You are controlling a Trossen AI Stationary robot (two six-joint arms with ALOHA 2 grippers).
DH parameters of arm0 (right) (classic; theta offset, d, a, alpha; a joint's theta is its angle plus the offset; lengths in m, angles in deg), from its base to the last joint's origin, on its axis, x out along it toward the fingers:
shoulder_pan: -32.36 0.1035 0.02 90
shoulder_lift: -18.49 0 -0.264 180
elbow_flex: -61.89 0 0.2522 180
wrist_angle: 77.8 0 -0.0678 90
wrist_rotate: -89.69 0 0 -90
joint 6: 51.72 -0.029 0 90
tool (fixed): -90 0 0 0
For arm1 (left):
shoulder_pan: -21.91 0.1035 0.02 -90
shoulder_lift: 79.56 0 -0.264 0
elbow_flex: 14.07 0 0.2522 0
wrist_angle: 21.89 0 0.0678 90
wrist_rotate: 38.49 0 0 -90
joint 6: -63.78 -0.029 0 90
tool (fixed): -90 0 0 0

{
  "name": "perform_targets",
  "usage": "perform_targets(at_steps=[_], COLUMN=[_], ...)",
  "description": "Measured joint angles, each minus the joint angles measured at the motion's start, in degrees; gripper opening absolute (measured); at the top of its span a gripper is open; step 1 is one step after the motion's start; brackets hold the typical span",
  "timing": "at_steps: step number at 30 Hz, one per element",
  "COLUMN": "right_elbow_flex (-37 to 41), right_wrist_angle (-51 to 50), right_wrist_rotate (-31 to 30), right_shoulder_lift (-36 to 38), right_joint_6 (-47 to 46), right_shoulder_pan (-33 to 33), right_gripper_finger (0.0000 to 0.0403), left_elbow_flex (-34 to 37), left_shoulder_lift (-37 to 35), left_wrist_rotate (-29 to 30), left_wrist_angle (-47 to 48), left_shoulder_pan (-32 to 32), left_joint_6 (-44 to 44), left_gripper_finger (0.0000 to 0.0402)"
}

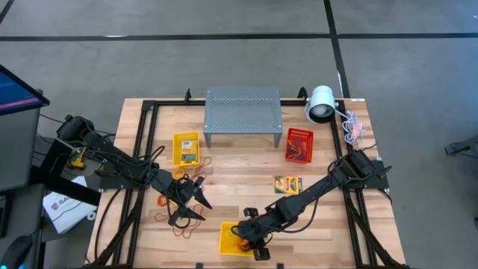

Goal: Pick & Place Office Desk Supplies
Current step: Put the orange spiral keychain into the bottom yellow bin, then put the red rubber band into the red bin

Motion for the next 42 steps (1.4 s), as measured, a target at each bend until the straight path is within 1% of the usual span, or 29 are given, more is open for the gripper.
perform_targets(at_steps=[4,8,11,16,20,23,27,29,32,34,38,40,42], right_elbow_flex=[0.0,0.0,0.0,0.0,0.0,0.0,0.0,0.0,0.5,2.6,9.8,14.4,19.6], right_wrist_angle=[0.4,0.7,1.0,2.1,0.1,-4.4,-14.3,-18.3,-22.2,-22.6,-21.7,-19.1,-13.6], right_wrist_rotate=[0.0,-0.5,-2.4,-6.9,-13.3,-20.6,-31.2,-35.0,-39.8,-42.5,-45.1,-45.7,-46.4], right_shoulder_lift=[0.0,0.7,1.4,4.2,8.6,12.8,17.3,18.7,19.9,21.1,25.8,29.7,34.1], right_joint_6=[0.0,0.5,2.8,8.0,13.7,16.7,16.3,15.4,15.2,15.4,13.6,11.9,11.3], right_shoulder_pan=[-0.5,-1.2,-1.6,-1.0,0.1,1.3,2.9,3.5,4.1,4.6,5.2,5.5,5.8], right_gripper_finger=[0.0177,0.0203,0.0212,0.0213,0.0207,0.0203,0.0197,0.0196,0.0196,0.0197,0.0194,0.0192,0.019], left_elbow_flex=[0.0,0.0,0.0,0.0,0.0,0.0,0.0,0.0,0.0,0.0,0.0,0.0,0.0], left_shoulder_lift=[0.0,0.0,0.0,0.0,0.0,0.0,0.0,0.0,0.0,0.0,-0.6,-1.6,-4.1], left_wrist_rotate=[0.0,0.0,0.2,4.0,8.2,11.5,16.5,18.3,19.0,19.1,19.2,19.2,19.2], left_wrist_angle=[0.0,0.0,0.0,1.9,6.4,8.9,10.5,11.6,13.7,15.7,17.0,17.9,20.9], left_shoulder_pan=[0.0,0.0,0.0,0.1,0.3,0.3,0.5,1.3,3.8,6.1,11.1,13.1,14.5], left_joint_6=[0.0,0.0,-0.1,-0.5,-0.4,-0.3,-0.5,-0.4,0.1,1.2,1.5,1.0,0.3], left_gripper_finger=[0.0208,0.0208,0.0208,0.0208,0.0208,0.0208,0.0208,0.0208,0.0208,0.0208,0.0208,0.0208,0.0208])
